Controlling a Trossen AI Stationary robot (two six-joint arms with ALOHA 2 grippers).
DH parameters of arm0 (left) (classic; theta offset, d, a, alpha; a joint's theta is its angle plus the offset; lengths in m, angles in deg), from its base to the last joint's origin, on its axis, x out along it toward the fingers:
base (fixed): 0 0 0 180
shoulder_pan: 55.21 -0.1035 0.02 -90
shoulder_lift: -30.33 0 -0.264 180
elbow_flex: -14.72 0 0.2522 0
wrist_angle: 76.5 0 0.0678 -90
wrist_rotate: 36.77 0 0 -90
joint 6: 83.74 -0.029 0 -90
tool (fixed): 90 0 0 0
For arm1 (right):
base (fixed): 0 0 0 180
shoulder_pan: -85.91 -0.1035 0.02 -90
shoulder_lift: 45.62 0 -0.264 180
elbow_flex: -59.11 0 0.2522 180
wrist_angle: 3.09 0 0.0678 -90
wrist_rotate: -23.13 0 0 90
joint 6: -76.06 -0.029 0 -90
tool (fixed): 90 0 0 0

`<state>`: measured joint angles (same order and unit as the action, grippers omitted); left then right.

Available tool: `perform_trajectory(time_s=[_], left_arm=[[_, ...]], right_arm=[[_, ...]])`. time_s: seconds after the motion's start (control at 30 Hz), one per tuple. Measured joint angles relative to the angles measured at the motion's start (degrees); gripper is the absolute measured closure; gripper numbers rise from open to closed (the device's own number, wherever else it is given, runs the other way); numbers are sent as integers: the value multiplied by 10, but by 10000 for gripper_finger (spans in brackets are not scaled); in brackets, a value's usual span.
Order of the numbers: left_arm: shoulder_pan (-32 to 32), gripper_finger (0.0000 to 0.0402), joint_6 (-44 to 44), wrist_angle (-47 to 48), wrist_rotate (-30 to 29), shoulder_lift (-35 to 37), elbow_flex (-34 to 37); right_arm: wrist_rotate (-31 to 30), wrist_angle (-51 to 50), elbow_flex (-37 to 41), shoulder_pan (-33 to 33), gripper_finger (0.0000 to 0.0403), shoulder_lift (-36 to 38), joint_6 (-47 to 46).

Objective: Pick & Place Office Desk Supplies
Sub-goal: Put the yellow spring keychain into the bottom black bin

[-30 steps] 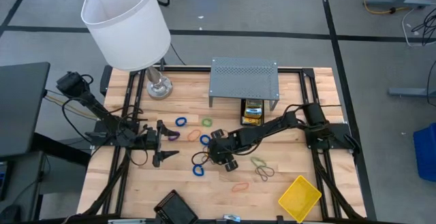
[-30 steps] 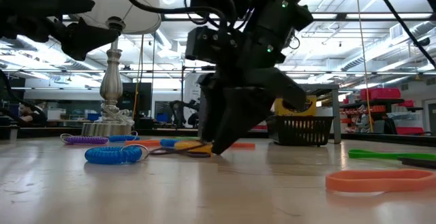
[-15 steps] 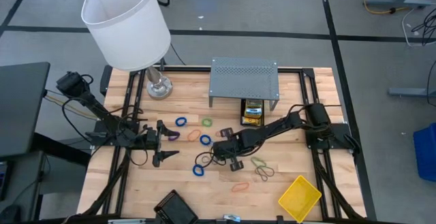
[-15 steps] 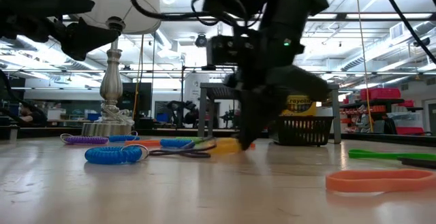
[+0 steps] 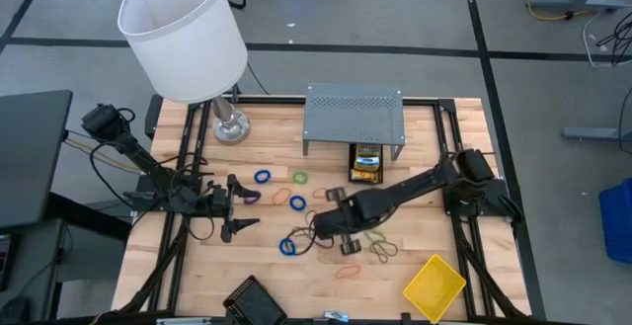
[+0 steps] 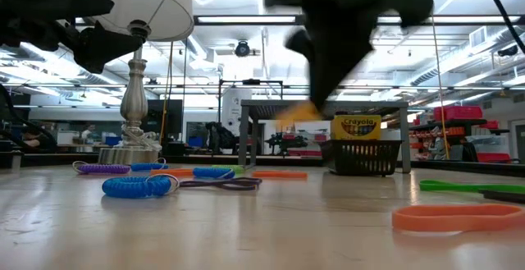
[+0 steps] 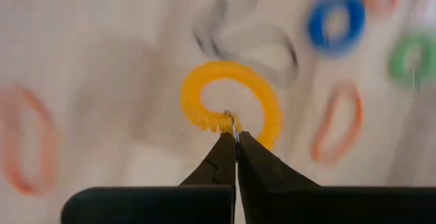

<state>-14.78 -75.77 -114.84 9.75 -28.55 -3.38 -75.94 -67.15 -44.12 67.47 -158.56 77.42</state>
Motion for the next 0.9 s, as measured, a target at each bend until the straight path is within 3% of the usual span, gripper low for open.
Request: perform_trajectory(time_s=[0.2, 0.5, 0.73, 0.9], left_arm=[[0, 55, 0, 2, 0, 0, 0], [0, 55, -3, 1, 0, 0, 0], [-4, 55, -7, -5, 0, 0, -1], [-4, 55, -7, -7, 0, 0, -1]], right_arm=[[95, 123, -57, -34, 402, 0, 24], [275, 376, -67, -52, 403, -42, -17], [319, 357, -182, -54, 403, -148, -16], [308, 258, -304, -54, 403, -229, 13]])
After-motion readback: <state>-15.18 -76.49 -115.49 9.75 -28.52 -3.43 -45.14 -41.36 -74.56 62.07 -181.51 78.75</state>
